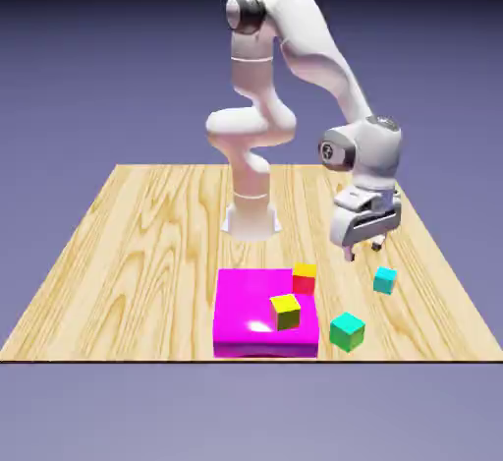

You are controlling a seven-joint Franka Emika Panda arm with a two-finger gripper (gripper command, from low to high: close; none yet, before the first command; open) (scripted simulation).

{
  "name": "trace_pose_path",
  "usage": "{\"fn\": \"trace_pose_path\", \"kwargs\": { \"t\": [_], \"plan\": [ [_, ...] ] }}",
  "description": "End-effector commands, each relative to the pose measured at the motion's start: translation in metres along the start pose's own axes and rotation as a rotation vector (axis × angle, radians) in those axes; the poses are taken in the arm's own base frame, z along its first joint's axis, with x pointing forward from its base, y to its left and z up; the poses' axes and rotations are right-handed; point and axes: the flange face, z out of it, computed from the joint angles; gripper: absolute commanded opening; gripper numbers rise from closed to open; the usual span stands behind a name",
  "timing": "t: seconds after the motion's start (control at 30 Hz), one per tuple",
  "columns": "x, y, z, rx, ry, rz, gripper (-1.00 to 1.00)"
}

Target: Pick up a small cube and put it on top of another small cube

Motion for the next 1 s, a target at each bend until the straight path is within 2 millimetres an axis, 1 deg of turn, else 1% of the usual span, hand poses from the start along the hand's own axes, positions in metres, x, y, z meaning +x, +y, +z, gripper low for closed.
{"fn": "trace_pose_path", "kwargs": {
  "t": [0.0,0.17,0.23,0.27,0.37,0.4,0.43,0.47,0.57,0.6,0.7,0.8,0.87,0.93,0.97],
  "plan": [
    [-0.007,-0.014,0.009,-0.021,-0.030,-0.037,0.00],
    [-0.057,-0.083,0.050,-0.125,-0.167,-0.229,0.00],
    [-0.077,-0.104,0.063,-0.161,-0.210,-0.294,0.00],
    [-0.077,-0.104,0.063,-0.161,-0.210,-0.294,0.00],
    [-0.084,-0.099,0.118,-0.161,-0.209,-0.293,0.00],
    [-0.087,-0.097,0.131,-0.161,-0.210,-0.294,0.00],
    [-0.087,-0.097,0.131,-0.161,-0.210,-0.294,-1.00],
    [-0.087,-0.097,0.131,-0.161,-0.210,-0.294,-1.00],
    [-0.078,-0.103,0.076,-0.161,-0.209,-0.293,-1.00],
    [-0.071,-0.099,0.061,-0.162,-0.212,-0.273,-1.00],
    [-0.012,-0.029,0.035,-0.168,-0.246,-0.049,-1.00],
    [0.029,0.047,0.006,-0.149,-0.286,0.172,-1.00],
    [0.048,0.099,-0.014,-0.121,-0.314,0.316,-1.00],
    [0.059,0.152,-0.034,-0.081,-0.342,0.457,-1.00],
    [0.061,0.165,-0.040,-0.069,-0.348,0.492,-1.00]
  ]
}}
